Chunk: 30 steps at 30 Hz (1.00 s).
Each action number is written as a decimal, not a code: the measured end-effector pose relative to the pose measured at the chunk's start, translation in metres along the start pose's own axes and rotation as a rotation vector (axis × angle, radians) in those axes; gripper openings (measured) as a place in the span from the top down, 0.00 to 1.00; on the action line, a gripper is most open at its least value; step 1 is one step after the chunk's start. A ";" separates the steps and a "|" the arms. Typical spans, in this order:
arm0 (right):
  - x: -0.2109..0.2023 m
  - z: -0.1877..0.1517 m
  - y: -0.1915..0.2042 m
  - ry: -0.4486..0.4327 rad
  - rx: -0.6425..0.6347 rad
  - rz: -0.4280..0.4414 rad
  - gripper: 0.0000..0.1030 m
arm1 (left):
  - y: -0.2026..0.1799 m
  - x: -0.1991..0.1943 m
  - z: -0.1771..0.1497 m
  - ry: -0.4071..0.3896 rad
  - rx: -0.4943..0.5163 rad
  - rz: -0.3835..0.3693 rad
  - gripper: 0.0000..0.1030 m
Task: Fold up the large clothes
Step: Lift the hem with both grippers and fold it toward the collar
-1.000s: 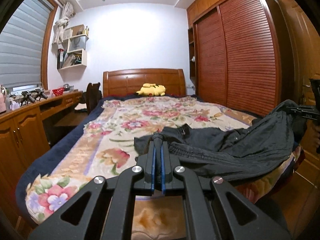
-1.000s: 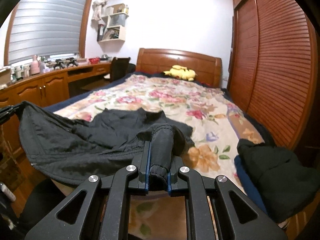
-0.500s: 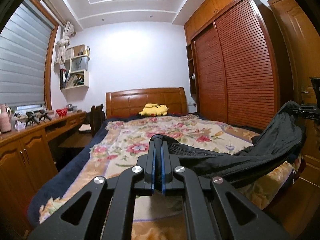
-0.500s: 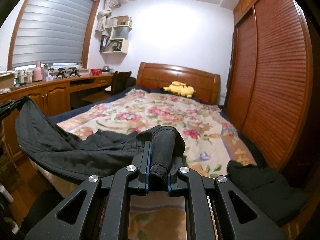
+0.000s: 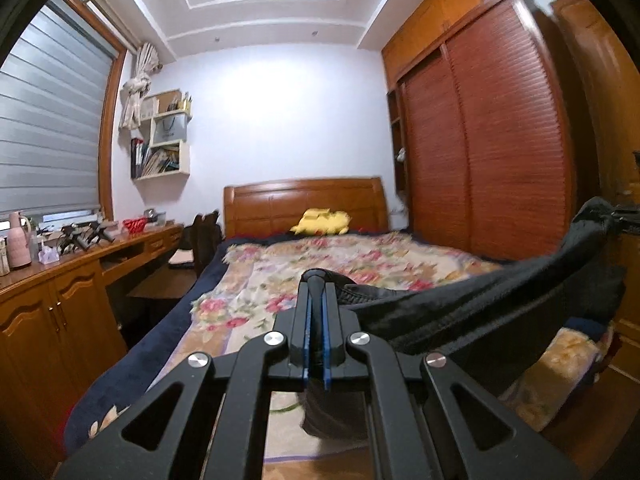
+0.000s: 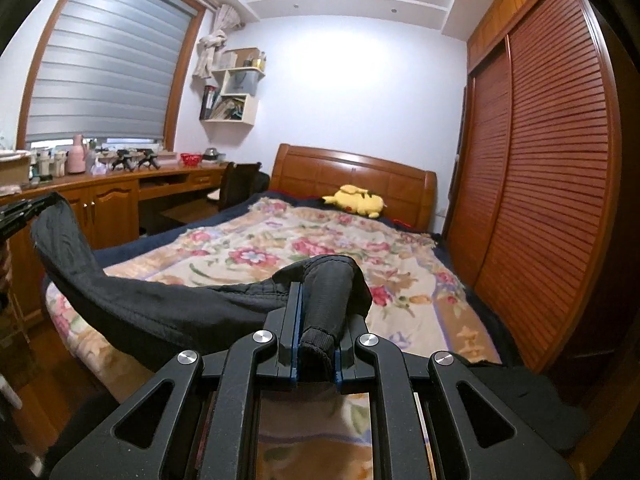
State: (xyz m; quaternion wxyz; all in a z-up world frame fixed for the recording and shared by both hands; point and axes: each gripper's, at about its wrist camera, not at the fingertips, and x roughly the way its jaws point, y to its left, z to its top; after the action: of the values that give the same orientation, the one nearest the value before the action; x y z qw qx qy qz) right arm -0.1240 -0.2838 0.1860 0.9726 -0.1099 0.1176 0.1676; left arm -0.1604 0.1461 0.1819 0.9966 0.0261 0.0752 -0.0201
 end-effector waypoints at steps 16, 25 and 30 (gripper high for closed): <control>0.219 -0.132 0.012 0.391 -0.062 0.004 0.91 | -0.003 0.195 -0.138 0.388 -0.016 0.029 0.99; 0.282 -0.162 -0.006 0.444 -0.011 0.020 0.90 | -0.008 0.233 -0.147 0.420 0.007 0.032 0.99; 0.305 -0.158 -0.015 0.440 0.020 0.028 0.90 | -0.009 0.248 -0.142 0.406 0.025 0.040 0.98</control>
State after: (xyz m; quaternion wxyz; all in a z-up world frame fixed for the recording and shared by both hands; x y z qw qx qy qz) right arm 0.1305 -0.2457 -0.0422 0.9220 -0.1328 0.3303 0.1521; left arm 0.0628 0.1359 0.0039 0.9608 0.0435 0.2738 0.0046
